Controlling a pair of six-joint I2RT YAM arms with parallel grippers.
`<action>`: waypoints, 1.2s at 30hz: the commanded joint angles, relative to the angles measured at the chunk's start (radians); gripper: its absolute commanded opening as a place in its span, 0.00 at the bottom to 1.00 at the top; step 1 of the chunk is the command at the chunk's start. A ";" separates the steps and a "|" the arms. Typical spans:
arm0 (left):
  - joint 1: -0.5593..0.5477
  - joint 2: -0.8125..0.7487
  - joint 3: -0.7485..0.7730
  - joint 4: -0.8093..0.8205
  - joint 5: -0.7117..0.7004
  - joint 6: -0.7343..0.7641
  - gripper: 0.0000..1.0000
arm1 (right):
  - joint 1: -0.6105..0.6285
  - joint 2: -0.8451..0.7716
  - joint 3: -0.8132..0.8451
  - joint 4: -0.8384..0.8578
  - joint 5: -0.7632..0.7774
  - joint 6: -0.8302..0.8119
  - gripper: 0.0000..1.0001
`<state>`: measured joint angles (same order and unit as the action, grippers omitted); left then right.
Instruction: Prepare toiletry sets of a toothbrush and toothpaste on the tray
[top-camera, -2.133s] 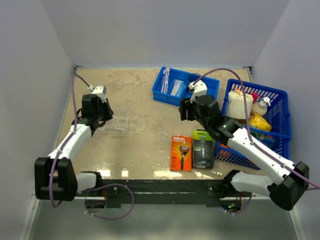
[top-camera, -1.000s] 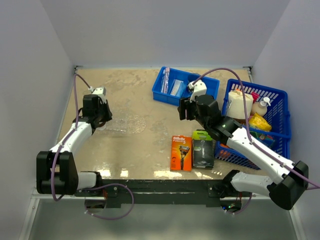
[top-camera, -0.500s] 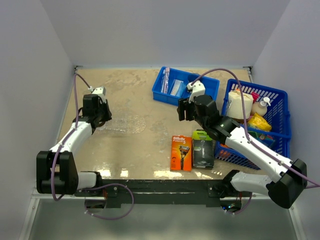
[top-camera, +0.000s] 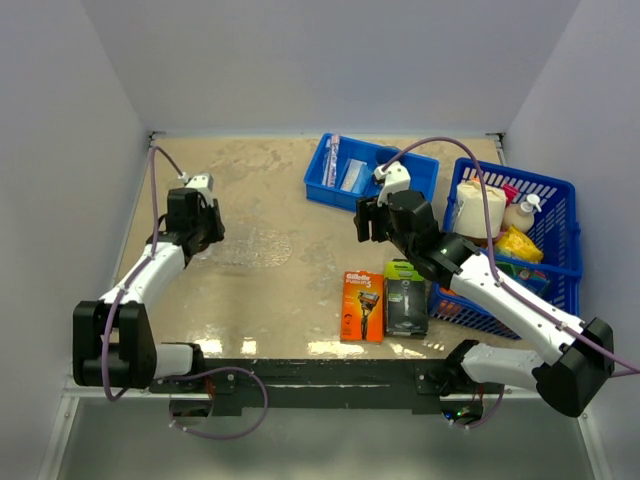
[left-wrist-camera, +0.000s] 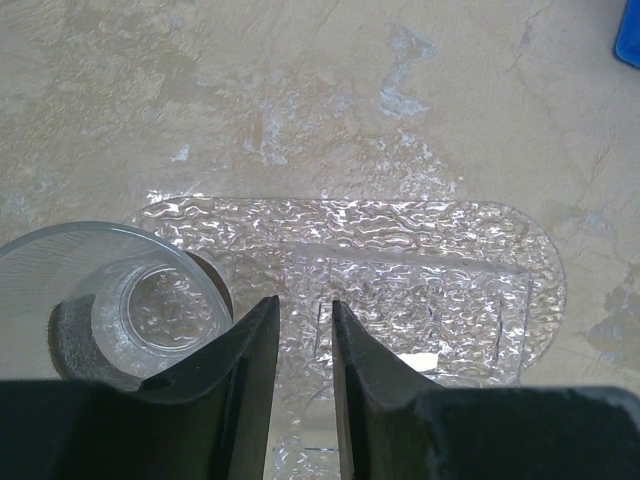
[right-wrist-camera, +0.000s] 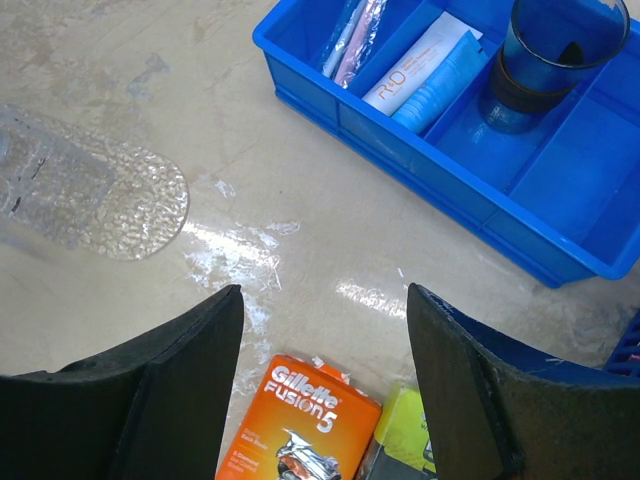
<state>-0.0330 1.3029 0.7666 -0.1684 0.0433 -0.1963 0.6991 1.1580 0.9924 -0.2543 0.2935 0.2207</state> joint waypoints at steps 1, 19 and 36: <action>-0.039 -0.036 0.030 0.021 -0.008 0.032 0.34 | -0.004 -0.017 -0.003 0.032 -0.007 0.014 0.69; -0.254 -0.162 -0.012 -0.026 -0.102 0.023 0.55 | -0.004 -0.032 -0.001 0.012 0.001 0.017 0.70; -0.436 -0.146 -0.047 -0.143 -0.128 -0.115 0.52 | -0.004 -0.004 0.009 0.013 -0.008 0.028 0.70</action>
<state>-0.4557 1.1324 0.7216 -0.3069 -0.0612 -0.2798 0.6991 1.1591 0.9924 -0.2623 0.2928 0.2283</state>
